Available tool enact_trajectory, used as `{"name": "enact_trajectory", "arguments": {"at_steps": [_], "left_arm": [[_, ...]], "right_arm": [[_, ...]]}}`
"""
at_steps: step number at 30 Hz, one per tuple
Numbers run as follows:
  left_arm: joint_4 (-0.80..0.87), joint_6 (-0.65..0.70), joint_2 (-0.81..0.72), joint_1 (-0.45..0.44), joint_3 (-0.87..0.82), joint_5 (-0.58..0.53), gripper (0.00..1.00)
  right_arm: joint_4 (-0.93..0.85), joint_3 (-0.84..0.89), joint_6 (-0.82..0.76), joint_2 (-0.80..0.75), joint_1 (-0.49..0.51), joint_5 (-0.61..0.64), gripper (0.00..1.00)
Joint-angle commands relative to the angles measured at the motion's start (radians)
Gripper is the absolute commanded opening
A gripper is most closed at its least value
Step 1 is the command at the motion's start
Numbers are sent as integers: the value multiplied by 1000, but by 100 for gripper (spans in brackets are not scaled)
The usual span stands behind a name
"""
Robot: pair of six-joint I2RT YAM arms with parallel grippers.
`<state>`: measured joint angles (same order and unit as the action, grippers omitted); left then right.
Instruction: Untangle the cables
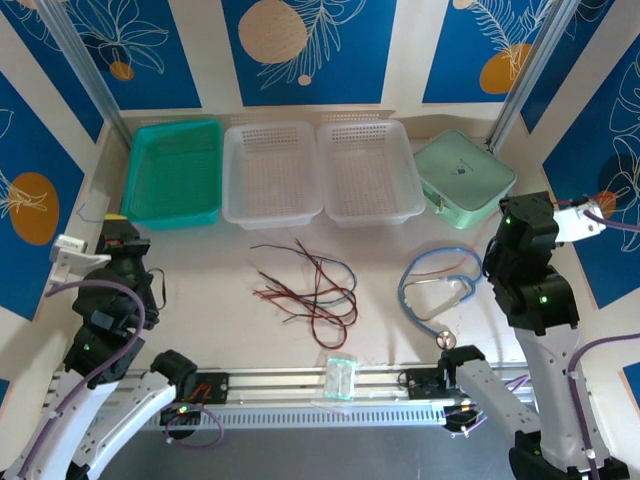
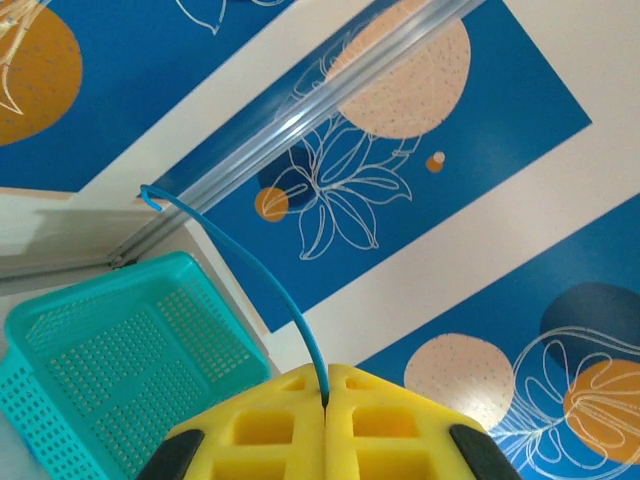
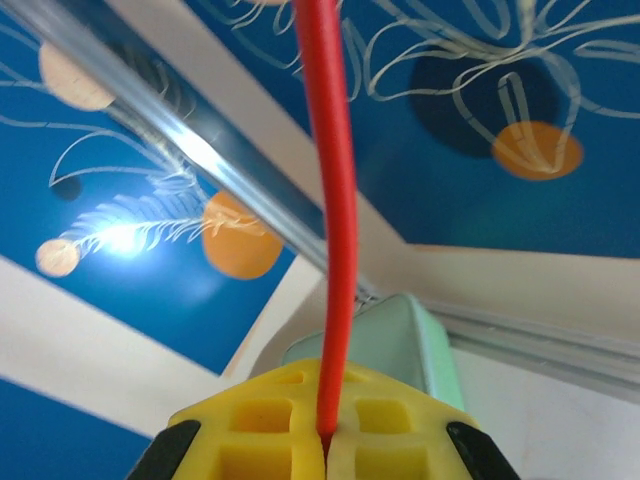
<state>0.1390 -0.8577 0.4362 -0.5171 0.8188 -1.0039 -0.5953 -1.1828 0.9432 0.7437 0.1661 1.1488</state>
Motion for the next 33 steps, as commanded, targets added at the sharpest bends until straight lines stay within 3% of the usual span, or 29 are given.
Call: {"name": "enact_trajectory", "arguments": {"at_steps": [1, 9, 17, 23, 27, 33], "left_arm": [[10, -6, -14, 8, -8, -38, 0], [-18, 8, 48, 8, 18, 63, 0], [-9, 84, 223, 8, 134, 340, 0], [-12, 93, 339, 8, 203, 482, 0], [-27, 81, 360, 8, 201, 505, 0], [-12, 39, 352, 8, 178, 533, 0]], "right_arm": [[-28, -9, 45, -19, -33, 66, 0], [148, -25, -54, -22, -79, -224, 0], [323, -239, -191, 123, -77, -637, 0], [504, -384, -185, 276, -77, -869, 0], [566, -515, -179, 408, -73, -966, 0], [667, -664, -168, 593, -53, -986, 0]]}}
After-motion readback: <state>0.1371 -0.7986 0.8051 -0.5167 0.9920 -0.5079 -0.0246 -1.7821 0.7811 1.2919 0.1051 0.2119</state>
